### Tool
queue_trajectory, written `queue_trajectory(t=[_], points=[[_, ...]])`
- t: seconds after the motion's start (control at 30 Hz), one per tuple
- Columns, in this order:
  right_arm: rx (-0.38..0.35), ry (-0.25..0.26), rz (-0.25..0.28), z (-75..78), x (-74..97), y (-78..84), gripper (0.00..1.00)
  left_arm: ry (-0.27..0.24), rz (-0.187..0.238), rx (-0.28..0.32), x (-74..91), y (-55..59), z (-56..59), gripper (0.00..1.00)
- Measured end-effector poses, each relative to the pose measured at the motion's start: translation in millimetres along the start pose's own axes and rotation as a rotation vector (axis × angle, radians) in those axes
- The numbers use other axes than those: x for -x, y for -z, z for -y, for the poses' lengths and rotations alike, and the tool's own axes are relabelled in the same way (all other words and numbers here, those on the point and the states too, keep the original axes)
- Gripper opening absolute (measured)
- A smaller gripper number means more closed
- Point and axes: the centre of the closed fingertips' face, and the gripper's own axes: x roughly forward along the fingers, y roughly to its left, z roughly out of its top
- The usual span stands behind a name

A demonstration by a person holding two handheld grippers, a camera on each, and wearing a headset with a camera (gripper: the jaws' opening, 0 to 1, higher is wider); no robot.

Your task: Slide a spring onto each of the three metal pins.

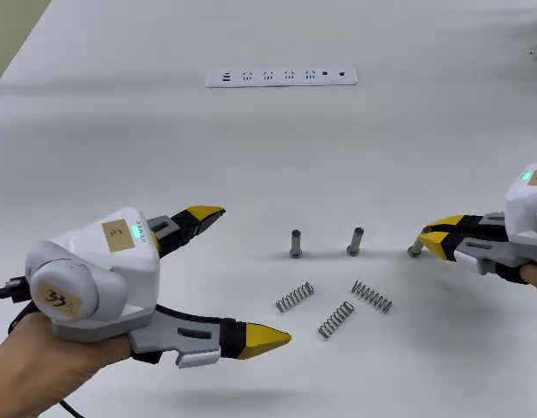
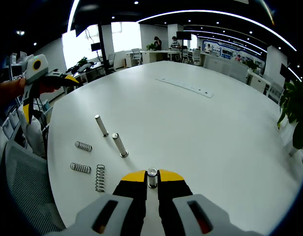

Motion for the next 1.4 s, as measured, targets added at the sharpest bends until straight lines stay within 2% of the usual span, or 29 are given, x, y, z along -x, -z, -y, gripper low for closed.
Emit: queue_trajectory(t=[0.53, 0.67, 0.87, 1.4], points=[[-0.004, -0.018, -0.001, -2.0, -2.4, -1.1, 0.09, 0.005, 0.002, 0.003, -1.4, 1.0, -0.6, 1.00], [-0.004, -0.016, -0.004, 2.6, -4.0, 1.2, 0.09, 0.004, 0.003, 0.002, -1.3, 0.8, -0.4, 1.00], [-0.004, -0.021, -0.003, -0.8, -4.0, 0.7, 0.10, 0.004, 0.003, 0.002, -1.1, 1.2, 0.2, 1.00], [0.013, -0.019, 0.010, -2.9, 1.0, -2.2, 0.21, 0.005, 0.001, -0.007, -1.8, -0.4, 0.8, 1.00]])
